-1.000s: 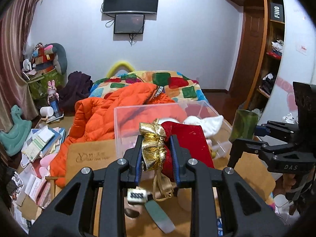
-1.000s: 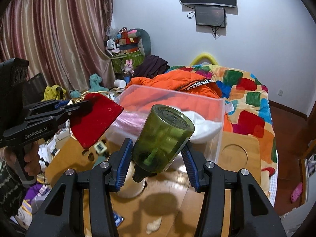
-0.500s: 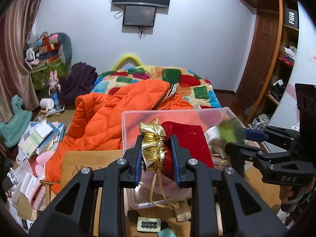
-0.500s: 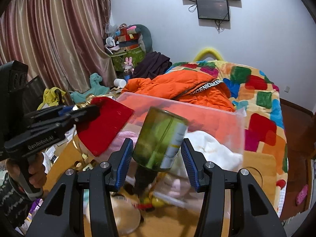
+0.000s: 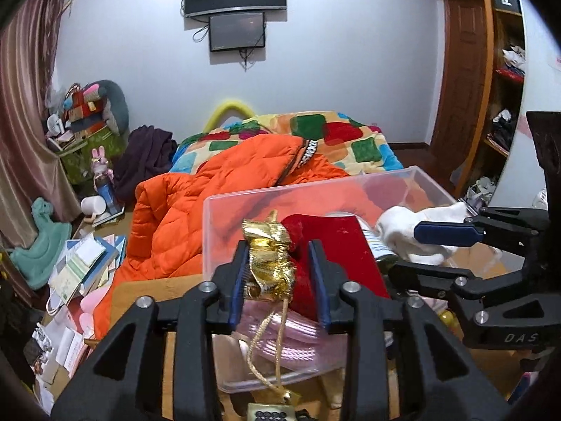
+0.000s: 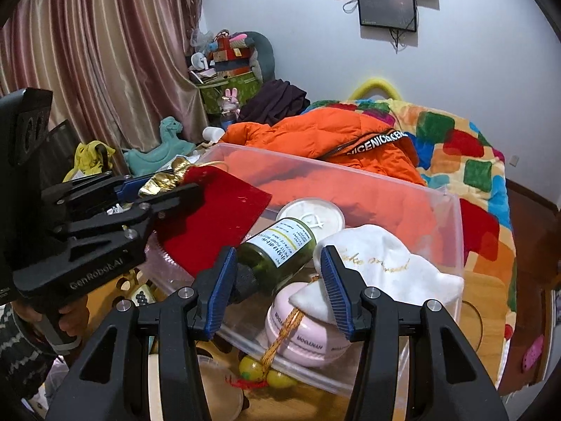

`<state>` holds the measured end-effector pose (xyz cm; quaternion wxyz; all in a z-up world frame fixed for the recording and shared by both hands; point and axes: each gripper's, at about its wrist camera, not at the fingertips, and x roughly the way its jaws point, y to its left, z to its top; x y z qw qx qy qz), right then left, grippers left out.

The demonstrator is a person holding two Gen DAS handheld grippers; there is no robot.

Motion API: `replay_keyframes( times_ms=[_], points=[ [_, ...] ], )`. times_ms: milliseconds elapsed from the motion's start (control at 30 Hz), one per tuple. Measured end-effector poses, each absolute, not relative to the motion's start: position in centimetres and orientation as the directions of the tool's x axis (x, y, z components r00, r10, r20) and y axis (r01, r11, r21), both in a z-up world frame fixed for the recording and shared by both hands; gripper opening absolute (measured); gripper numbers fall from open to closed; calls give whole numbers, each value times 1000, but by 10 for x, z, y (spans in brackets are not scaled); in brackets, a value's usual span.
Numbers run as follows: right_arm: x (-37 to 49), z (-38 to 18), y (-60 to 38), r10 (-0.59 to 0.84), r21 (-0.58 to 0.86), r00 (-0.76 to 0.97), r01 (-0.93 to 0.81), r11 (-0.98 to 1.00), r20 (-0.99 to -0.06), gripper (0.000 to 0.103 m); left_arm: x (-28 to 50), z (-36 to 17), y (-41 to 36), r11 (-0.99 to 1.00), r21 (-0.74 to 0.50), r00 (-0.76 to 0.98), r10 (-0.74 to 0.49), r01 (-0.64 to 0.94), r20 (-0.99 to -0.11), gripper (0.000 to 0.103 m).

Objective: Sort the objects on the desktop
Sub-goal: 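Place the red pouch and green bottle into the clear box, opening both tools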

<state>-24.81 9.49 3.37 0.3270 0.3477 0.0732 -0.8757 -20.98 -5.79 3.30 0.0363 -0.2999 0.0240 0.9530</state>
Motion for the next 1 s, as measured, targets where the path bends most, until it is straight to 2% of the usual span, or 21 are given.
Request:
replay_keyframes(
  times_ms=[133, 267, 333, 400, 567, 633, 833, 1000],
  points=[
    [-234, 39, 97, -499, 49, -578, 620, -783, -645, 47, -206, 36, -53, -996, 30, -823, 57, -89, -566, 52],
    [-224, 46, 98, -481, 24, -597, 612, -791, -642, 47, -202, 41, -52, -995, 37, -825, 55, -92, -563, 54],
    [-220, 50, 103, -472, 19, -609, 600, -800, -637, 53, -196, 48, -52, -995, 37, -834, 57, -92, -549, 58],
    [-216, 54, 108, -466, 23, -624, 584, -812, -627, 60, -187, 57, -53, -995, 32, -847, 61, -92, -528, 72],
    [-205, 62, 124, -455, 32, -649, 554, -832, -610, 63, -166, 73, -50, -995, 45, -869, 60, -94, -490, 79],
    [-202, 63, 130, -455, 50, -644, 544, -838, -616, 74, -157, 77, -51, -995, 46, -876, 53, -85, -480, 88],
    [-188, 62, 153, -461, 120, -645, 500, -858, -609, 77, -133, 79, -58, -996, 54, -888, 33, -65, -460, 92],
    [-179, 49, 169, -428, 136, -650, 450, -883, -628, 77, -119, 71, -69, -997, 64, -882, 11, -47, -471, 93]
  ],
)
